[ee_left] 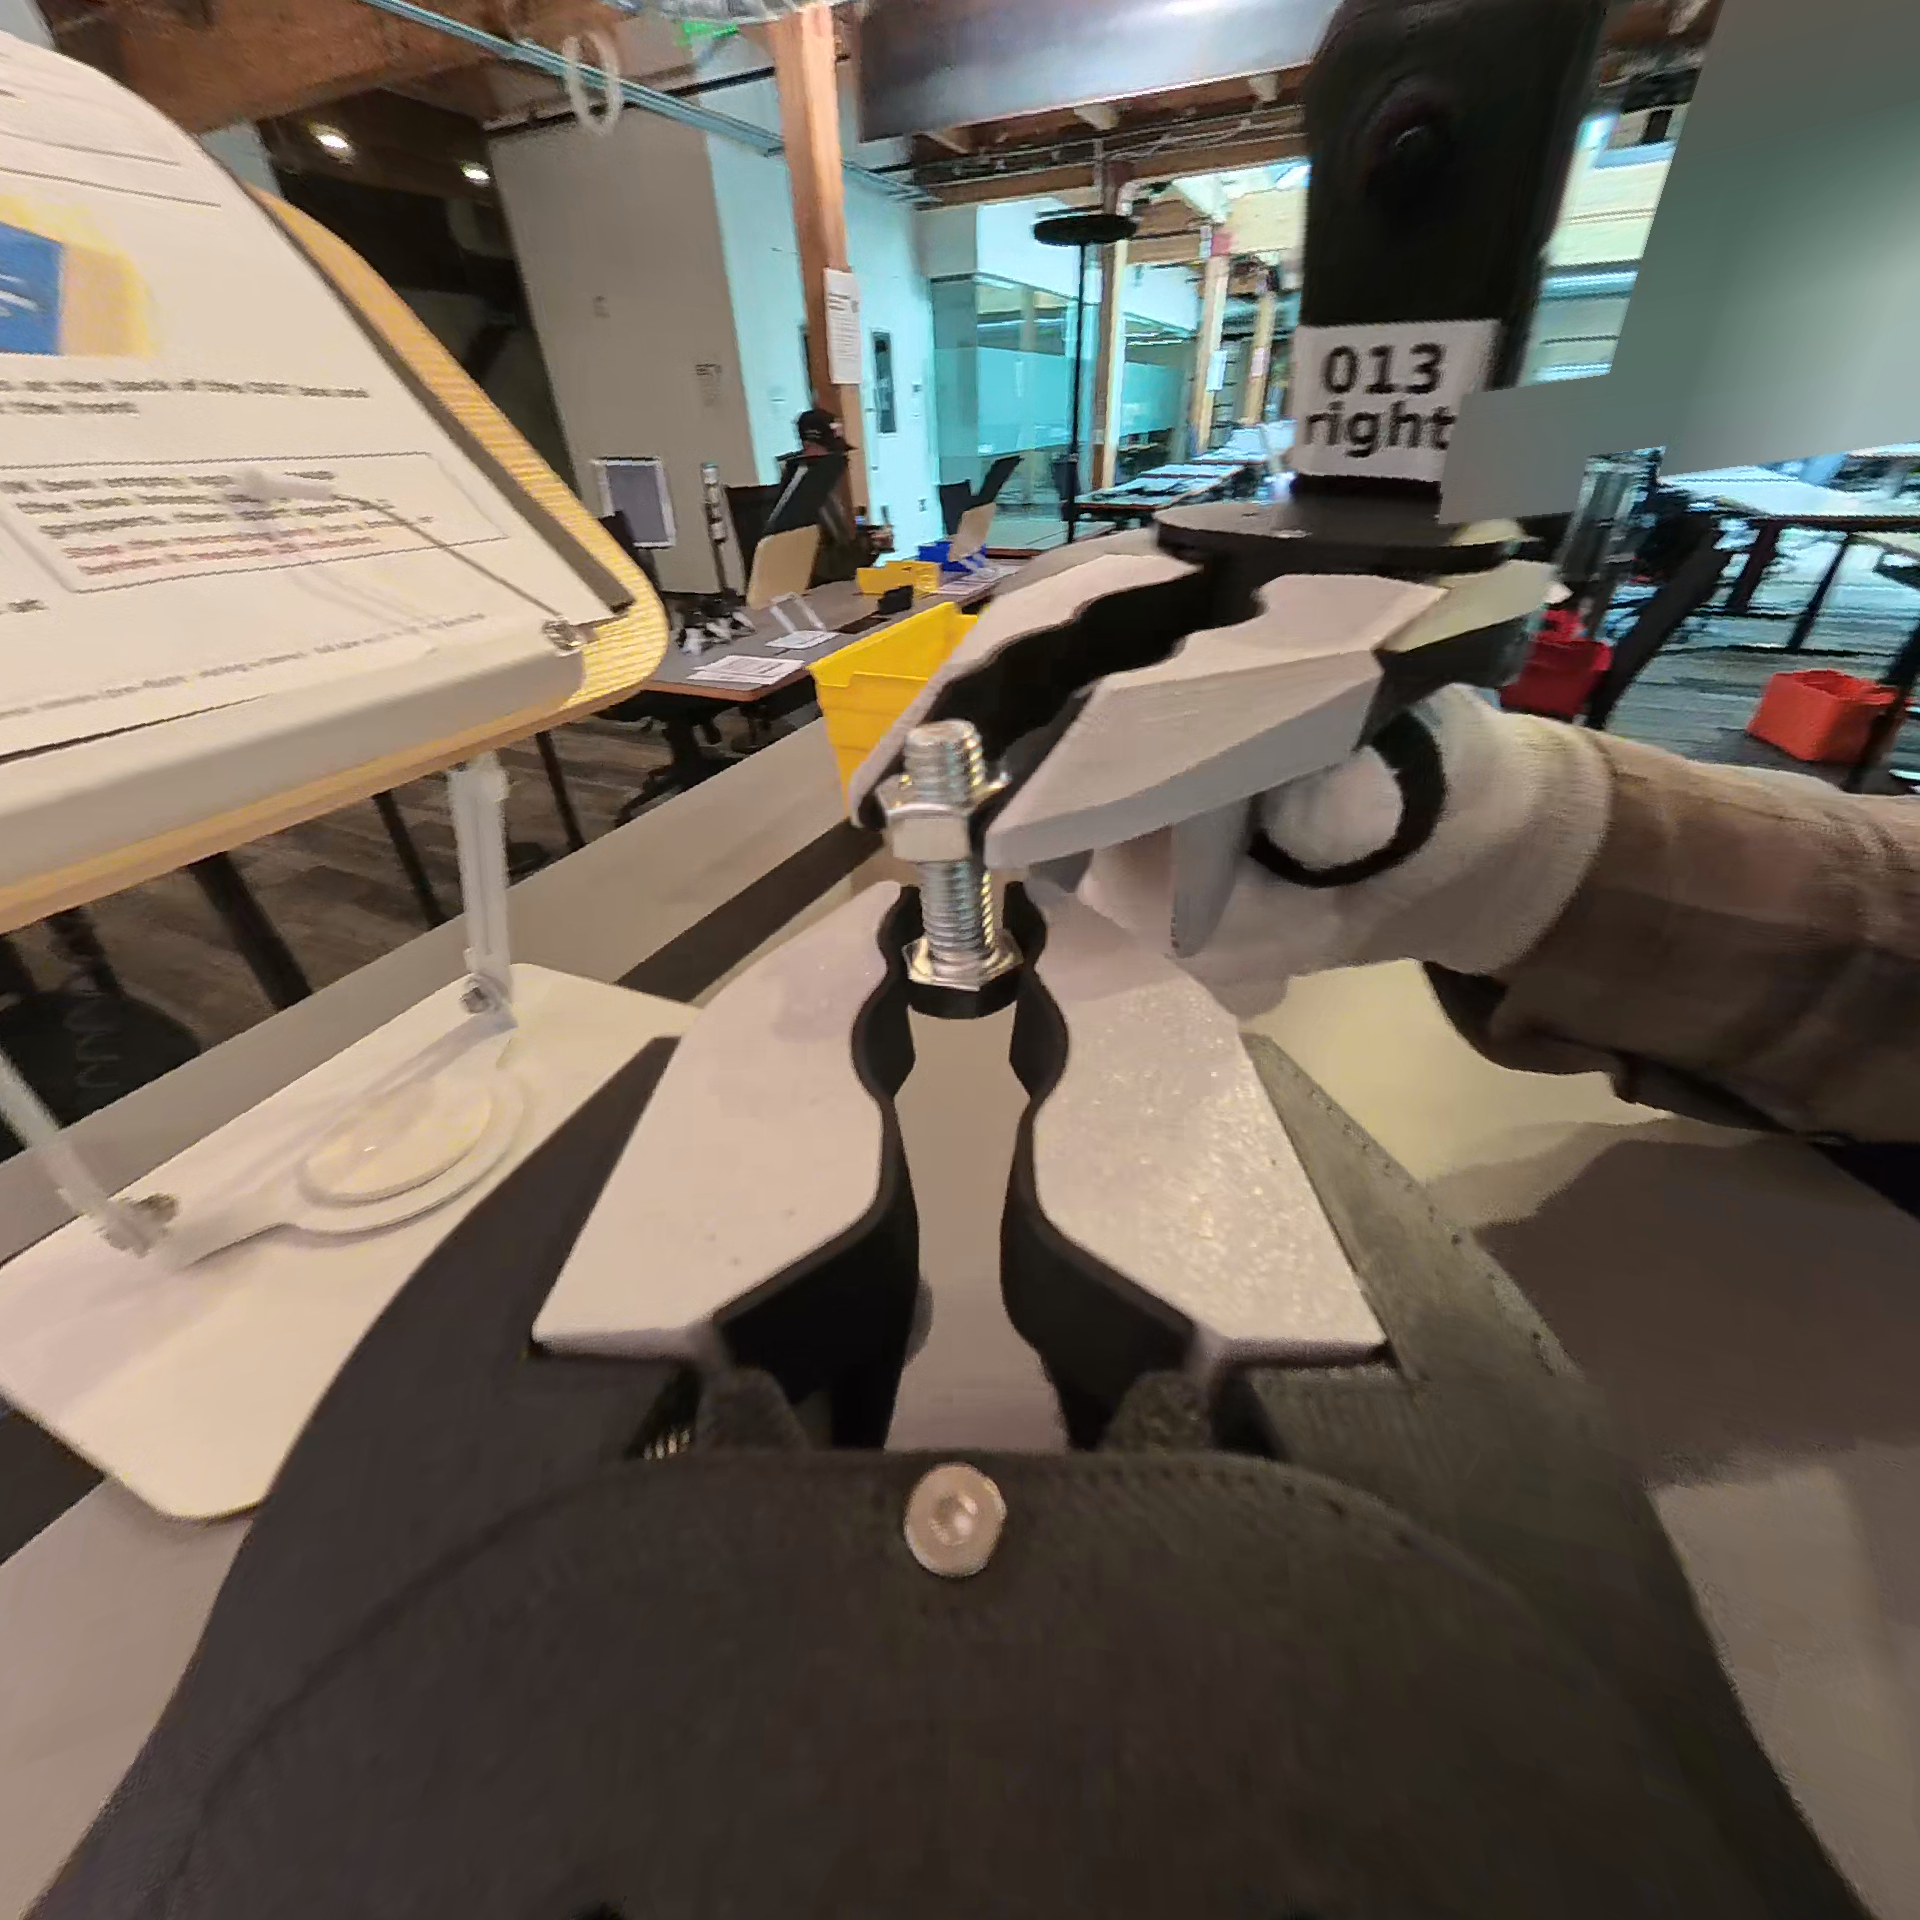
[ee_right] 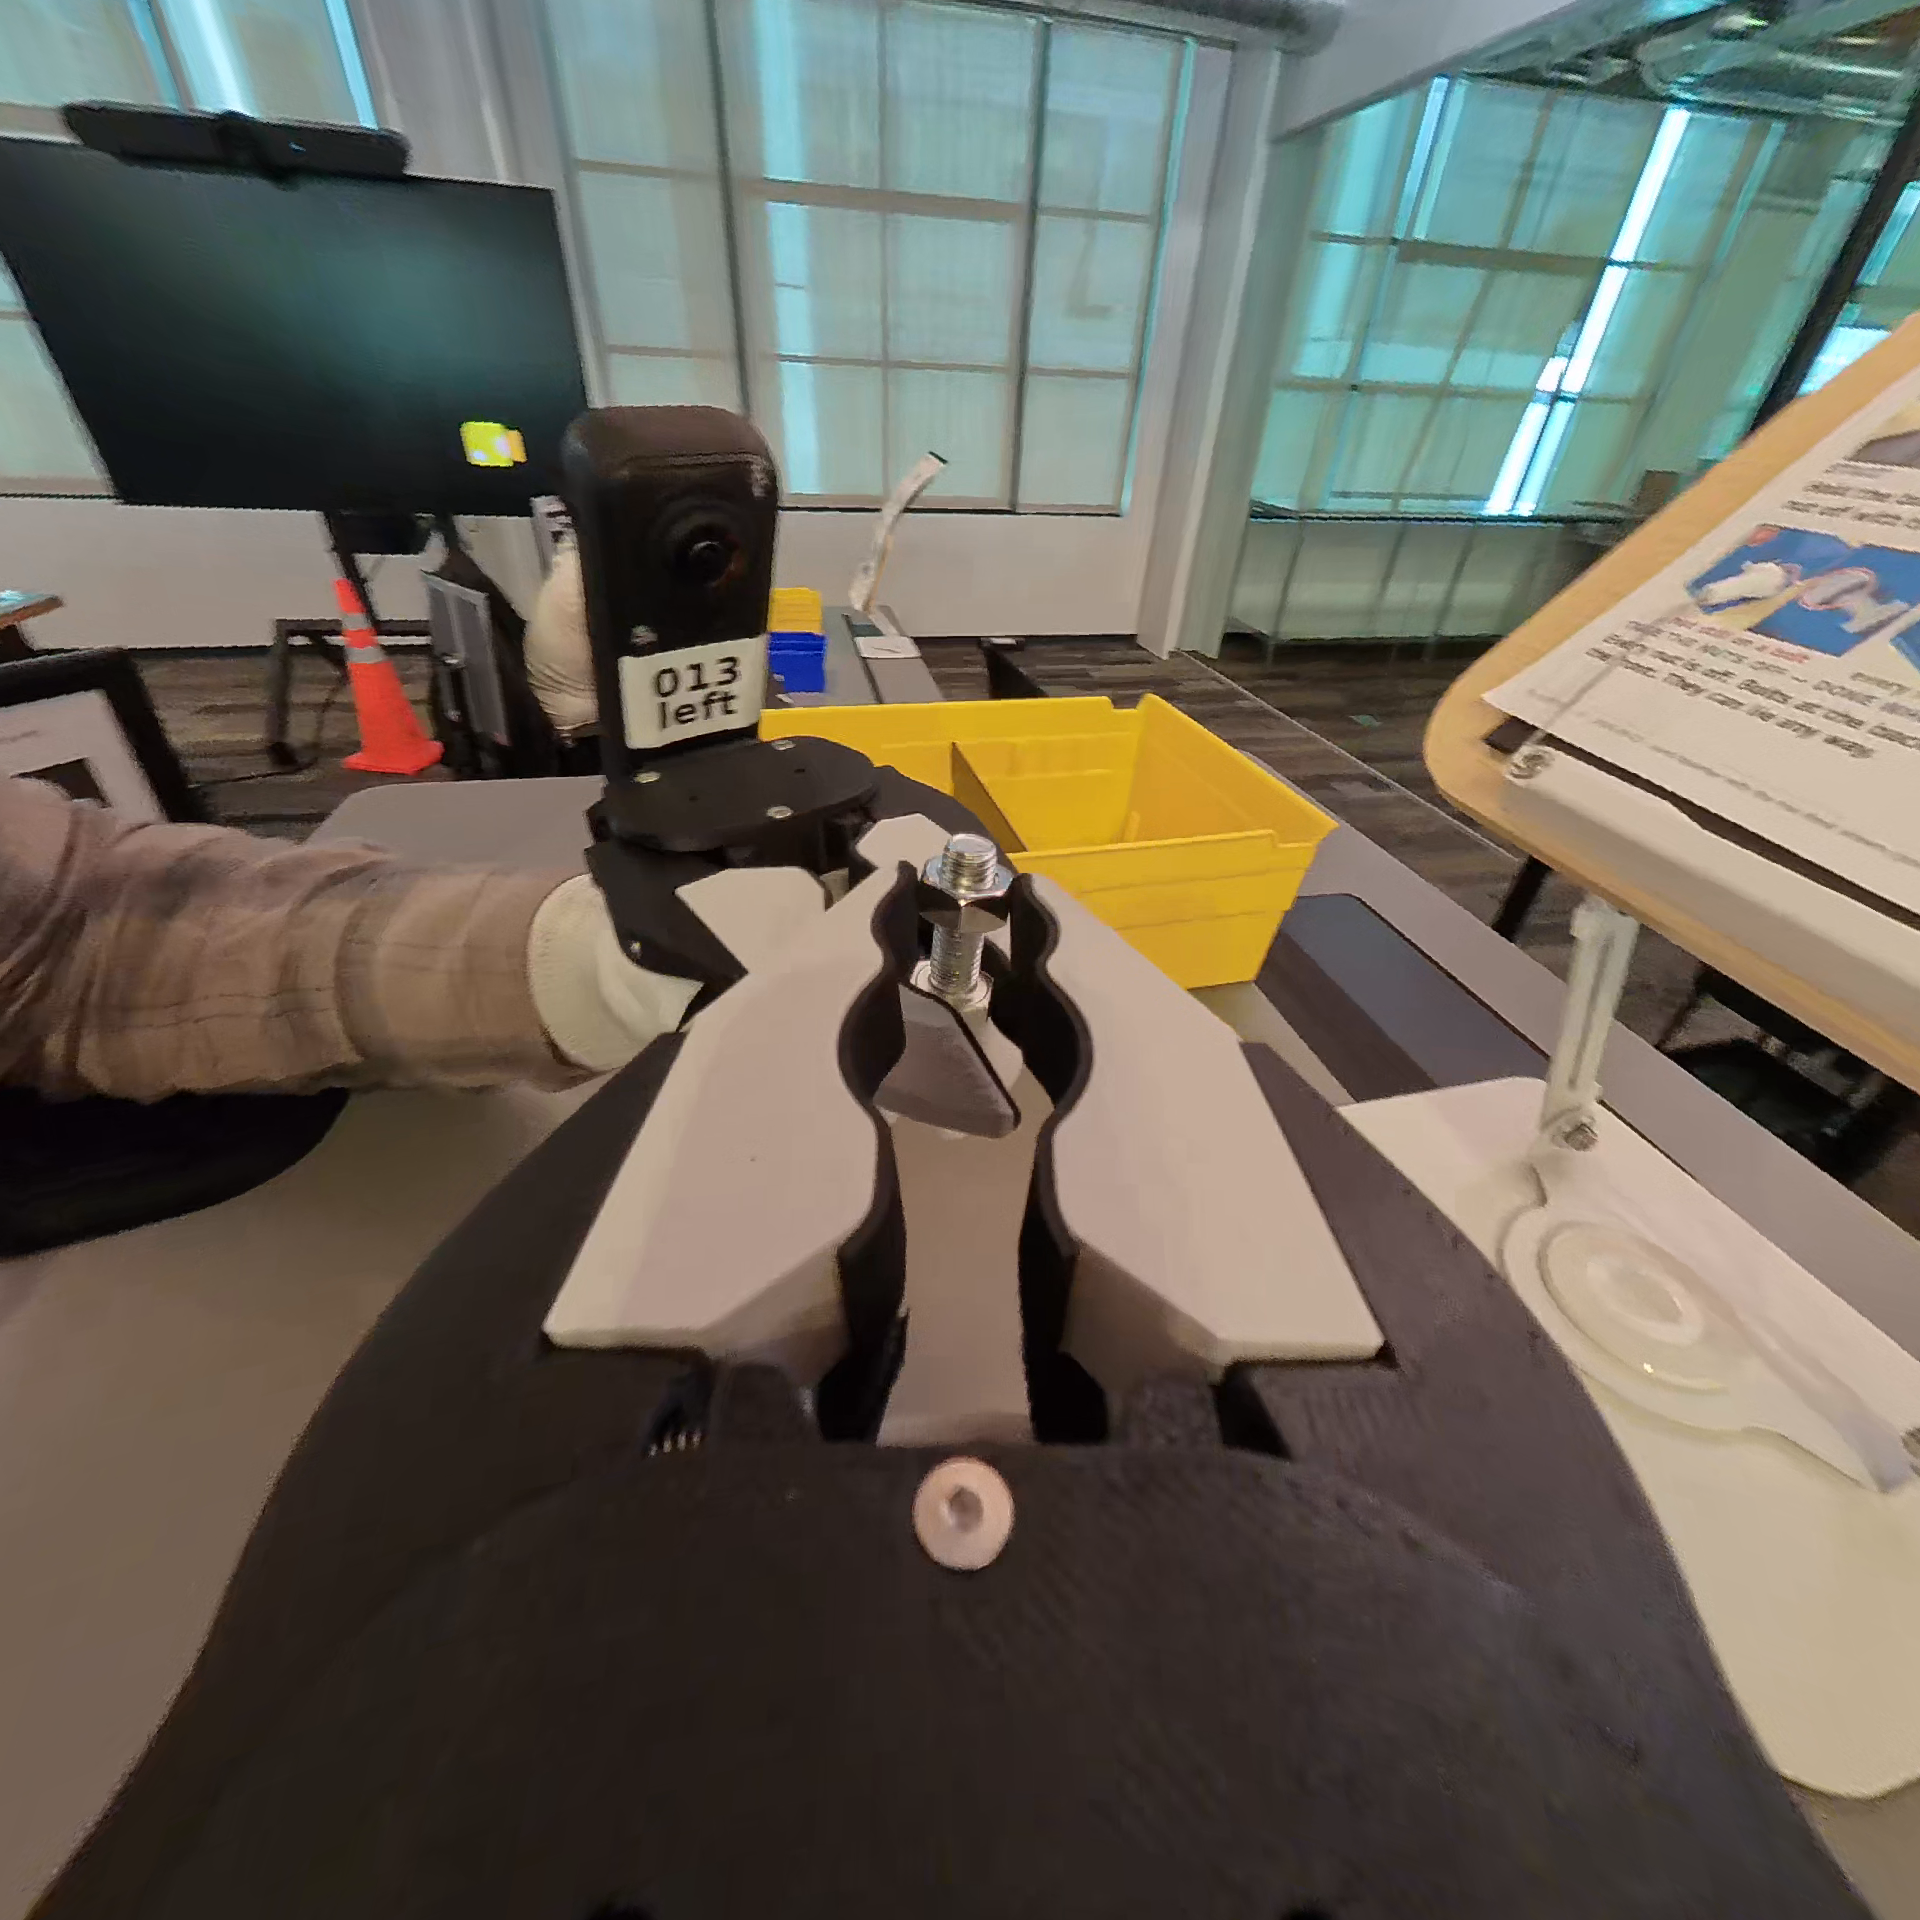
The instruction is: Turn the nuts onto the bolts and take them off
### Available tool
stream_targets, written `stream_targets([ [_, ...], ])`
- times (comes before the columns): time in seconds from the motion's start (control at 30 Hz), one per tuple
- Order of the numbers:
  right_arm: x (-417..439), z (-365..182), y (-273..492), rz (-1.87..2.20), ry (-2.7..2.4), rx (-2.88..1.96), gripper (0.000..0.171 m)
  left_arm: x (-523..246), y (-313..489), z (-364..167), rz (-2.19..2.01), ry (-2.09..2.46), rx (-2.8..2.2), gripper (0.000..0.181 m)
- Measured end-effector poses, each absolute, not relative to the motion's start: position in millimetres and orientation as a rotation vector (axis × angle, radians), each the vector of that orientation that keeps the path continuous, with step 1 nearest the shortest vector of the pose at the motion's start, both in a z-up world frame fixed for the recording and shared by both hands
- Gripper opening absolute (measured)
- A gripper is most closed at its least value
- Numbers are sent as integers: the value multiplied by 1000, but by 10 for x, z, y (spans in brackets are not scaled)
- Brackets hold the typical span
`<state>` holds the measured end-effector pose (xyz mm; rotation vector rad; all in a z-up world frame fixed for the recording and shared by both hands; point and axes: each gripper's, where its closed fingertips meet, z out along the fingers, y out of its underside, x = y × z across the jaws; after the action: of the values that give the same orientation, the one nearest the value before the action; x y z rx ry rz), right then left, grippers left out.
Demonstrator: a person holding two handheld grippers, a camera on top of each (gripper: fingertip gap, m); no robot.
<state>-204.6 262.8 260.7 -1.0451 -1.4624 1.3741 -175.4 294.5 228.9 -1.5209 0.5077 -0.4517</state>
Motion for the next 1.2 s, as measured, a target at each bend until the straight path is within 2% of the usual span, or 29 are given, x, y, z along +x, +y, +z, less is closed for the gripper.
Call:
stream_targets([
  [0.23, -2338, 2510, 2812, 1036, -1007, -1339, 15, -2086, 3112, 2174, -246, 386, -1589, 15],
  [0.37, -2338, 2532, 2776, 962, -1015, -1297, 15, -2065, 3098, 2197, -248, 406, -1579, 15],
  [0.4, -2318, 2563, 2792, 997, -1023, -1296, 18, -2063, 3093, 2217, -247, 409, -1570, 15],
  [0.43, -2291, 2618, 2818, 1034, -1015, -1281, 32, -2055, 3083, 2232, -252, 413, -1565, 14],
  [0.47, -2281, 2653, 2800, 1075, -1046, -1254, 38, -2033, 3069, 2242, -269, 423, -1560, 15],
  [0.53, -2277, 2664, 2736, 1137, -1153, -1195, 39, -1956, 3024, 2268, -322, 459, -1541, 15],
  [0.77, -2111, 2570, 2548, 1298, -1473, -1038, 35, -1707, 2884, 2256, -434, 609, -1535, 15],
  [0.87, -2037, 2528, 2513, 1333, -1545, -1013, 16, -1631, 2852, 2222, -443, 656, -1547, 15],
  [1.03, -2011, 2535, 2527, 1380, -1534, -1005, 16, -1630, 2866, 2234, -437, 642, -1545, 15],
  [1.2, -2177, 2557, 2727, 1310, -1314, -1135, 16, -1857, 3029, 2256, -348, 471, -1572, 15],
])
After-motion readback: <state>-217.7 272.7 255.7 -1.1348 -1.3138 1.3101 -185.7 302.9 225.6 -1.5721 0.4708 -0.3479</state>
